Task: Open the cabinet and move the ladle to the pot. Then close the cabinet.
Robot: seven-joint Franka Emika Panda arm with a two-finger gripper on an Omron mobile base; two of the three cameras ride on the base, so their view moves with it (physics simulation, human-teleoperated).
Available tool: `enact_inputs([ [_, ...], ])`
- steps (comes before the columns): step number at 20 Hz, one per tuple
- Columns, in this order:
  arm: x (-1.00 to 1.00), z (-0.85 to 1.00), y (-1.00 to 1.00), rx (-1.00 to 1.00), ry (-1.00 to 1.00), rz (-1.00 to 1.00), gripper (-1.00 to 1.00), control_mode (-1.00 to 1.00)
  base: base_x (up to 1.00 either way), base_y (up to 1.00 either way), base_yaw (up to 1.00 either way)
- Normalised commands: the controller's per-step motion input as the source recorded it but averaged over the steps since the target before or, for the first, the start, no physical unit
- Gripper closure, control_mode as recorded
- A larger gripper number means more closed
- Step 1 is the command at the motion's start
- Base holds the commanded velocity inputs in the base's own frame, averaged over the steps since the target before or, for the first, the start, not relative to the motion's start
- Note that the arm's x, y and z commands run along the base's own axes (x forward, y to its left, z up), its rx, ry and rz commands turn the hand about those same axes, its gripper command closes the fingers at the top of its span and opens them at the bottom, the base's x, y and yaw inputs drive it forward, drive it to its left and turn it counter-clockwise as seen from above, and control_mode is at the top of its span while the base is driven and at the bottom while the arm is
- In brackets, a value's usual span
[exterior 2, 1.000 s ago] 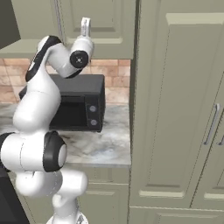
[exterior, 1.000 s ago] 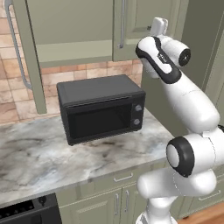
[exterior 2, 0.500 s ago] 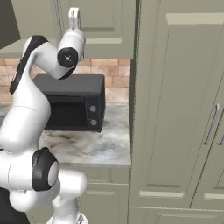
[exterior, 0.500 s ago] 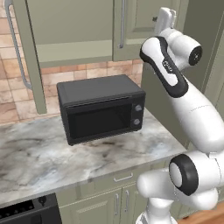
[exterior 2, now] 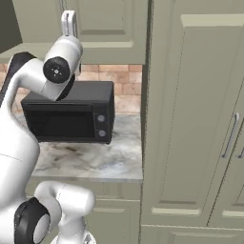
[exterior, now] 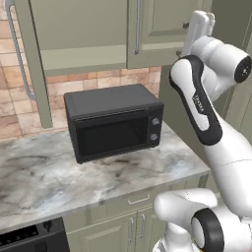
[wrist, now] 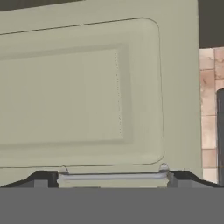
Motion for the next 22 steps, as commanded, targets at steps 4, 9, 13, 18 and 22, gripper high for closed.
enact_inputs([
  [4, -0.86, 0.0, 0.0, 0.0, 0.22, 0.0, -1.0, -1.0, 0.0, 0.0, 0.0],
  [9, -0.61, 0.02, 0.0, 0.0, 0.24, 0.0, -1.0, -1.0, 0.0, 0.0, 0.0],
  [13, -0.5, 0.0, 0.0, 0.0, 0.17, 0.0, -1.0, -1.0, 0.0, 0.0, 0.0],
  [18, -0.5, 0.0, 0.0, 0.0, 0.11, 0.0, -1.0, -1.0, 0.0, 0.0, 0.0],
  [22, -0.47, 0.0, 0.0, 0.0, 0.08, 0.0, -1.0, -1.0, 0.0, 0.0, 0.0],
])
